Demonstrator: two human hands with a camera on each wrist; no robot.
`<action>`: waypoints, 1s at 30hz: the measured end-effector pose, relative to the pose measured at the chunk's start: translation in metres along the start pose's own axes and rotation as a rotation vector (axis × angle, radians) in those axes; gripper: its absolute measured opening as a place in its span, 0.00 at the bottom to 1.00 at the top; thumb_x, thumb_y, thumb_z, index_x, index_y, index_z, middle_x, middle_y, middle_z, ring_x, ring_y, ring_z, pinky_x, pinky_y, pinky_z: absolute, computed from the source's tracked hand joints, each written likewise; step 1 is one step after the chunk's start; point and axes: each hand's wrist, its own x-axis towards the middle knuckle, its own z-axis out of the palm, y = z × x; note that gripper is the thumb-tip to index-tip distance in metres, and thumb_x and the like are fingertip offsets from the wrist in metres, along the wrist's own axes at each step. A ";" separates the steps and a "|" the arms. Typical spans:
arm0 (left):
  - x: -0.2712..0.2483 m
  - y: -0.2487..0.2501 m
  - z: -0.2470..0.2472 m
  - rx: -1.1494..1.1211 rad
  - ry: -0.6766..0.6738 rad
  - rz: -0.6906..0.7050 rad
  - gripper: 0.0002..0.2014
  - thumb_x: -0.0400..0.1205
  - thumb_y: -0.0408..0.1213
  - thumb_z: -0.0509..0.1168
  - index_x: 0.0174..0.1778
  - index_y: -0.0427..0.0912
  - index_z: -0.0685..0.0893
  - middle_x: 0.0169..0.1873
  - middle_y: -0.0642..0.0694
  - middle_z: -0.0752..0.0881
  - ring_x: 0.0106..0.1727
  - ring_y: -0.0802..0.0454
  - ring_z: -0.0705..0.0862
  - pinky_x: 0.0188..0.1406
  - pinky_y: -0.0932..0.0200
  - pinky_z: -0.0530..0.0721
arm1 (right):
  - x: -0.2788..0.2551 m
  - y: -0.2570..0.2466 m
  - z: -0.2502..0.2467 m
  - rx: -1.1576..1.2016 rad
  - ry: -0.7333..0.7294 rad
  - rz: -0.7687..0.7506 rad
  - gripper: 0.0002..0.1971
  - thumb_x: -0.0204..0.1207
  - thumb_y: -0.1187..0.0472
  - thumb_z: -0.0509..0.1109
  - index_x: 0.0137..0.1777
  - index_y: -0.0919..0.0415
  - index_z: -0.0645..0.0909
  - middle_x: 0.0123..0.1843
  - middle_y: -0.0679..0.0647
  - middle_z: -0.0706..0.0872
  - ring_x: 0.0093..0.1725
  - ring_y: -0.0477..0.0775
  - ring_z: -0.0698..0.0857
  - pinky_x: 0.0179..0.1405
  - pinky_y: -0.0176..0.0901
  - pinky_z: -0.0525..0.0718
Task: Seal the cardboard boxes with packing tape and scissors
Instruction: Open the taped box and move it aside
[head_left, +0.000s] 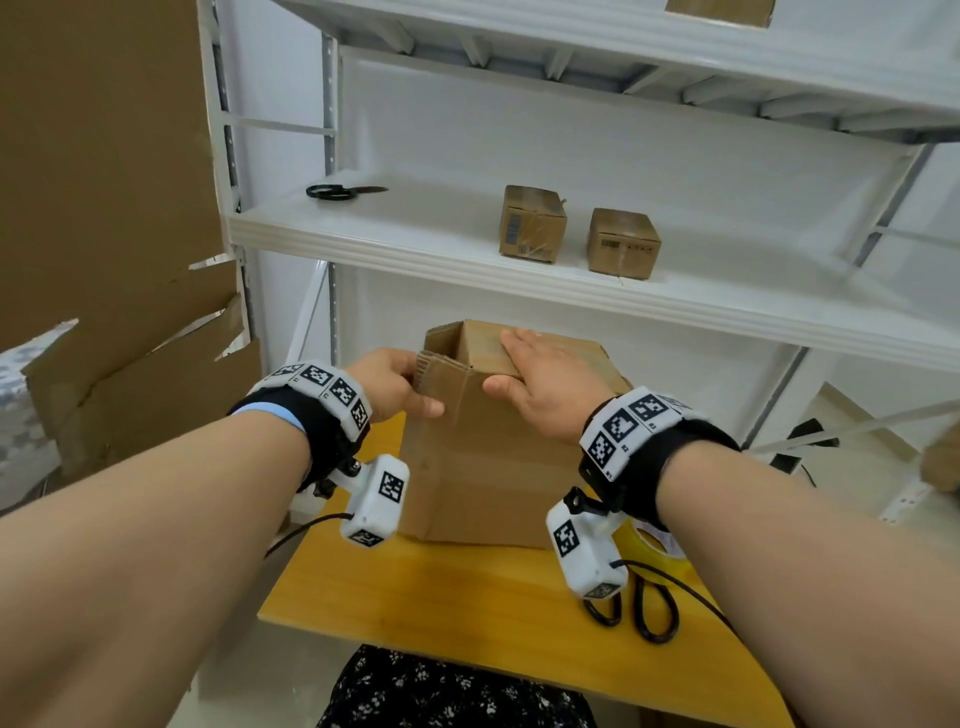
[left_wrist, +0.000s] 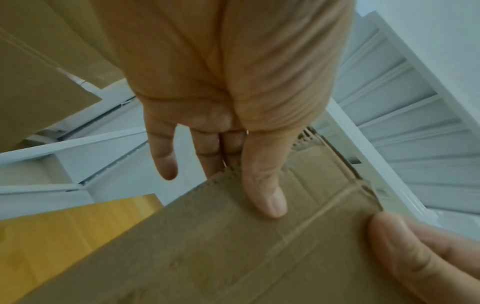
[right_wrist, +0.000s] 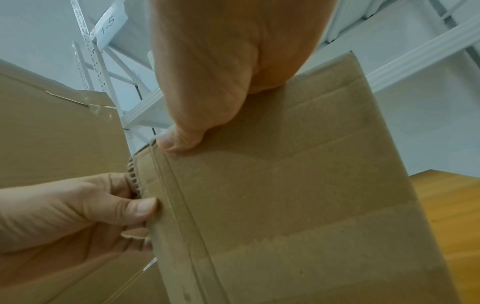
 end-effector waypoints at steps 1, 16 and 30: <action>0.001 0.005 -0.001 -0.013 0.008 0.024 0.20 0.72 0.25 0.77 0.58 0.45 0.88 0.52 0.45 0.91 0.58 0.45 0.88 0.69 0.43 0.80 | -0.003 0.002 -0.003 0.010 0.018 0.013 0.37 0.86 0.38 0.51 0.88 0.56 0.49 0.89 0.54 0.54 0.87 0.54 0.55 0.86 0.50 0.54; 0.003 0.068 0.072 0.768 -0.055 0.235 0.15 0.78 0.42 0.72 0.61 0.48 0.83 0.51 0.48 0.84 0.54 0.45 0.83 0.53 0.54 0.80 | -0.021 0.036 0.003 0.700 0.093 0.359 0.24 0.79 0.66 0.64 0.75 0.52 0.78 0.73 0.53 0.81 0.71 0.55 0.79 0.67 0.49 0.78; -0.002 0.012 0.007 0.946 0.116 -0.299 0.08 0.84 0.41 0.63 0.46 0.40 0.81 0.40 0.44 0.83 0.40 0.47 0.80 0.37 0.58 0.77 | -0.013 -0.004 0.013 0.127 -0.100 0.078 0.23 0.85 0.41 0.55 0.38 0.53 0.82 0.36 0.51 0.84 0.39 0.54 0.84 0.39 0.46 0.82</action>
